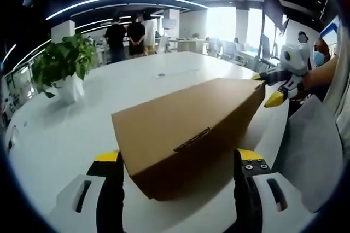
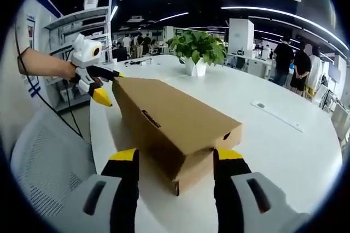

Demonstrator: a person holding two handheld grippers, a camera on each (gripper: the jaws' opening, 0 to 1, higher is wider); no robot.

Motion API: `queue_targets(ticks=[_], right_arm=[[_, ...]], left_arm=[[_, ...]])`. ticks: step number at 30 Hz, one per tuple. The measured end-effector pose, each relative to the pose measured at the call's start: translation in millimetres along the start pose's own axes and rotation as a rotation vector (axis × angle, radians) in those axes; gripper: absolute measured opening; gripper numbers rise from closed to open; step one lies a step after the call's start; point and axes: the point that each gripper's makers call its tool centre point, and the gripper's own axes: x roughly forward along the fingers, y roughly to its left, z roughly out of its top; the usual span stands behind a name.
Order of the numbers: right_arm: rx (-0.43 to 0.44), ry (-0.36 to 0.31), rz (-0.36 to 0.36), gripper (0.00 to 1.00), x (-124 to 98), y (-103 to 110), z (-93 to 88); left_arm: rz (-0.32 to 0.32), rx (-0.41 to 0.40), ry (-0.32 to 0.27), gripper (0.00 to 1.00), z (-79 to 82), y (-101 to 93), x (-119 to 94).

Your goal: Operate the shoe box by opening the lid, removing the specified soft item, and placing it in the target area until the item is outside and the box remains undamaged.

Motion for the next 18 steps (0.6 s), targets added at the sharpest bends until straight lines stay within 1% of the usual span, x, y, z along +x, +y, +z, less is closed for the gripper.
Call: queue_targets(ticks=[5,10,18], right_arm=[[0.0,-0.016,-0.005,0.52,-2,-1,9.0],[-0.002,-0.034,-0.011,0.53,-4,-4,18.2],[0.001,-0.064,-0.027,0.54,-6,-10,33.2]], left_arm=[[-0.009,-0.006,-0.016,0.86,9.4,-0.2,-4],[-0.023,0.009,-0.026,0.89,17.6,-0.5,-7],[-0.03,-0.011,-0.064,0.9,35.8,4.2,-10]])
